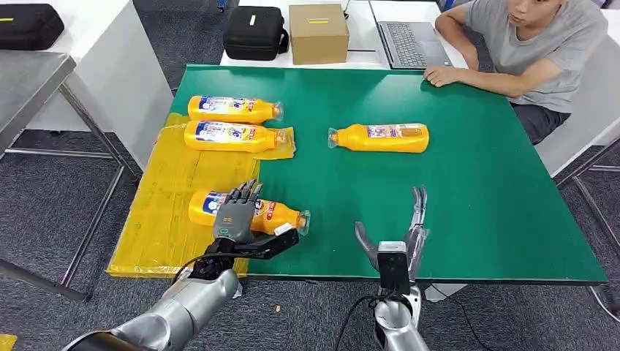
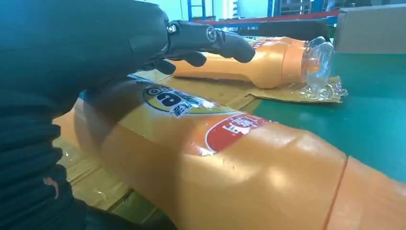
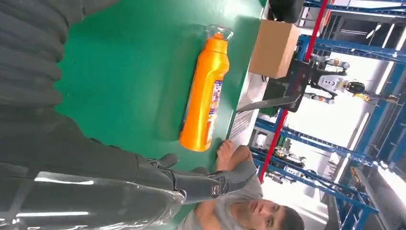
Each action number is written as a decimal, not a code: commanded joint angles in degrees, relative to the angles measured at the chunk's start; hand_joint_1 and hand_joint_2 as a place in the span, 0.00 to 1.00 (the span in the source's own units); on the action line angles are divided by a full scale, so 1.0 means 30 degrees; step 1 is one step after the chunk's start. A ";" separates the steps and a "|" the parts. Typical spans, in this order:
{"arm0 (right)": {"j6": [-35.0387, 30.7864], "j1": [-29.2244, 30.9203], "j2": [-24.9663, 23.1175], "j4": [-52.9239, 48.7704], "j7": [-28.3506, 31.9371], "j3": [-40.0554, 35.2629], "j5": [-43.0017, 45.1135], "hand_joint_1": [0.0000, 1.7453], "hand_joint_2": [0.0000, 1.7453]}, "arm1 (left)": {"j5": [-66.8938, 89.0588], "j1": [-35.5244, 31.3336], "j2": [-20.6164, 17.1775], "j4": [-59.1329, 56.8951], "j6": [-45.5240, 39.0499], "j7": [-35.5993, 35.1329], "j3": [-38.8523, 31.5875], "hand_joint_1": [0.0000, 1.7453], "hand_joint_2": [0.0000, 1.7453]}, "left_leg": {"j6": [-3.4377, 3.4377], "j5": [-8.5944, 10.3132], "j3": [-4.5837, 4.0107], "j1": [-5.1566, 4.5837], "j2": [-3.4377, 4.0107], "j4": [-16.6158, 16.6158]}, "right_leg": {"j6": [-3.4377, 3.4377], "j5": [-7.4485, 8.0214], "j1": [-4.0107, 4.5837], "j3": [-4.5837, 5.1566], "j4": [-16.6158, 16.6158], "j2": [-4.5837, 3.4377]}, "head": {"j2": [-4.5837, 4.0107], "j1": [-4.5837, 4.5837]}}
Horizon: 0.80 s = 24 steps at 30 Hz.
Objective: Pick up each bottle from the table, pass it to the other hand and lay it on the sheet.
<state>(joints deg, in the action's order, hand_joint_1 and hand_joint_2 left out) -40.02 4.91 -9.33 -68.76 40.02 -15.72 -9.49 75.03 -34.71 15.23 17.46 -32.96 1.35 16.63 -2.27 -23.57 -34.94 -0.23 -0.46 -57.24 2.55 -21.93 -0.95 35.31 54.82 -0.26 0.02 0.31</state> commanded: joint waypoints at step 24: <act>0.0007 -0.0941 0.0217 -0.0893 -0.0006 0.1701 -0.0876 0.00 1.00 | 0.0668 0.3546 -0.0829 0.9913 0.2971 0.4509 0.6222 0.00 0.00 | 0.0060 -0.0092 0.0114 0.0015 0.0039 -0.0015 | -0.0052 -0.0083 0.0022 -0.0107 0.0019 -0.0008 | 0.0000 0.0000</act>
<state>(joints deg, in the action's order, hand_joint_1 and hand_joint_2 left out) -40.02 2.22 -9.33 -70.57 40.02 -12.09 -12.39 85.77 -28.91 17.01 32.58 -29.88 3.18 27.30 -2.27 -23.58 -34.99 -0.24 -0.45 -57.24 2.56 -21.93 -0.95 35.36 54.82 -0.25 0.02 0.31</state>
